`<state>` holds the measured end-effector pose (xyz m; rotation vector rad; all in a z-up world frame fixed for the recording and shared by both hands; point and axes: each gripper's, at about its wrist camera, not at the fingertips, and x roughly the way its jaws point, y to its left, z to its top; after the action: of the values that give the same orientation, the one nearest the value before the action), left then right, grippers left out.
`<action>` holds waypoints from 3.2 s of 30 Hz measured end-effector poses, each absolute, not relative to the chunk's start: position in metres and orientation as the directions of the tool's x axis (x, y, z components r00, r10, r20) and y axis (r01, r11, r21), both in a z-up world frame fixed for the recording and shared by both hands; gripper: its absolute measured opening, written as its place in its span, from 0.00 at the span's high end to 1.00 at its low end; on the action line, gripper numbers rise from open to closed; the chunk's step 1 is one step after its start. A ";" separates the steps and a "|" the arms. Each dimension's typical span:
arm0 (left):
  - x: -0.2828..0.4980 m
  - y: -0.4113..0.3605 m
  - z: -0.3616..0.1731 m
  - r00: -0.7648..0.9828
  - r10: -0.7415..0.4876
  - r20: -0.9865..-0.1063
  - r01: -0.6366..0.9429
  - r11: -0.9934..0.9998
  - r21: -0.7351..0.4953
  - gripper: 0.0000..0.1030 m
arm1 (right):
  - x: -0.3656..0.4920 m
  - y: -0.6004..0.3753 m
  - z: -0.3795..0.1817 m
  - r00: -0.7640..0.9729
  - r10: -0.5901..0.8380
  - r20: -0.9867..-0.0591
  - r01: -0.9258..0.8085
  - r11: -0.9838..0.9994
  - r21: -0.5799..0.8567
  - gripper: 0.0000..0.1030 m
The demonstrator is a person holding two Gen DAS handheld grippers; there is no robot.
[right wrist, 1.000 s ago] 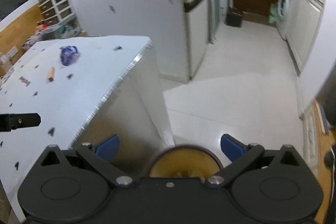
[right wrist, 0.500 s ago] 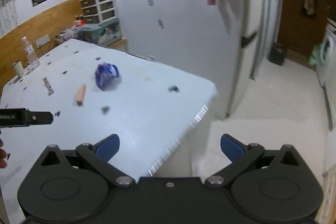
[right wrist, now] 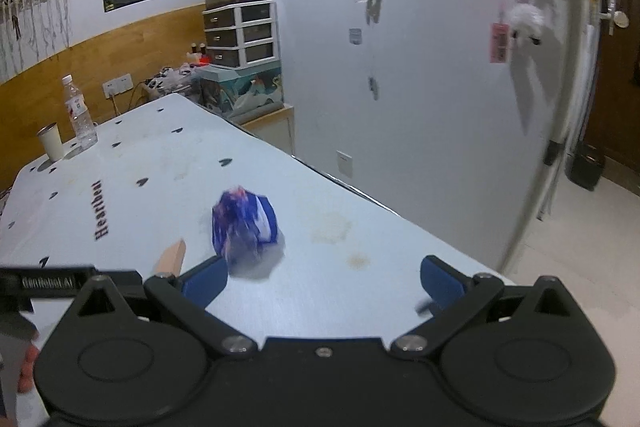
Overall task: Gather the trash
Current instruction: 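Grasp the wooden stick with the left tool, then grasp the purple floral snack bag with the right tool while the left tool holds the stick, then carry the wooden stick and purple snack bag over the bin with both tools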
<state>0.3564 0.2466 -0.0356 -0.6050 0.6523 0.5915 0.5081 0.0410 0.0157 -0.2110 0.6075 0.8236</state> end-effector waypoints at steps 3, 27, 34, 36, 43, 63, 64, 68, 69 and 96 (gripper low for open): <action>0.368 0.257 -0.045 0.646 0.327 -0.690 -0.675 0.667 -0.315 0.08 | 0.521 0.069 0.010 0.509 0.635 -0.581 -0.763 0.646 0.037 0.00; 0.391 0.271 -0.086 0.624 0.354 -0.696 -0.618 0.769 -0.163 0.74 | 0.559 0.191 -0.035 0.422 0.624 -0.657 -0.842 0.538 -0.031 0.00; 0.357 0.274 -0.083 0.638 0.290 -0.714 -0.578 0.792 -0.195 0.74 | 0.567 0.220 -0.050 0.368 0.611 -0.701 -0.864 0.503 -0.015 0.00; 0.349 0.274 -0.082 0.635 0.274 -0.722 -0.573 0.794 -0.202 0.74 | 0.568 0.229 -0.055 0.359 0.597 -0.717 -0.873 0.487 -0.032 0.00; 0.337 0.272 -0.077 0.606 0.232 -0.761 -0.557 0.807 -0.198 0.74 | 0.556 0.250 -0.074 0.280 0.537 -0.796 -0.921 0.385 -0.063 0.00; 0.342 0.266 -0.071 0.544 0.243 -0.803 -0.596 0.785 -0.167 0.74 | 0.504 0.183 -0.068 0.261 0.481 -0.837 -0.874 0.485 0.006 0.70; 0.342 0.265 -0.070 0.542 0.241 -0.805 -0.598 0.783 -0.169 0.74 | 0.502 0.177 -0.067 0.261 0.479 -0.838 -0.868 0.497 0.014 0.71; 0.338 0.258 -0.065 0.546 0.238 -0.804 -0.598 0.782 -0.175 0.74 | 0.491 0.153 -0.061 0.266 0.476 -0.838 -0.843 0.537 0.037 0.73; 0.337 0.255 -0.062 0.549 0.237 -0.802 -0.596 0.784 -0.176 0.74 | 0.489 0.148 -0.059 0.266 0.477 -0.837 -0.838 0.544 0.044 0.73; 0.293 0.166 0.007 0.615 0.233 -0.753 -0.496 0.857 -0.140 0.74 | 0.427 0.011 -0.001 0.395 0.472 -0.788 -0.690 0.719 0.085 0.74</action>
<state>0.2932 0.1662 0.0065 -0.3534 0.8058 0.4303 0.4269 0.0109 -0.0013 -0.2738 0.8983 0.7488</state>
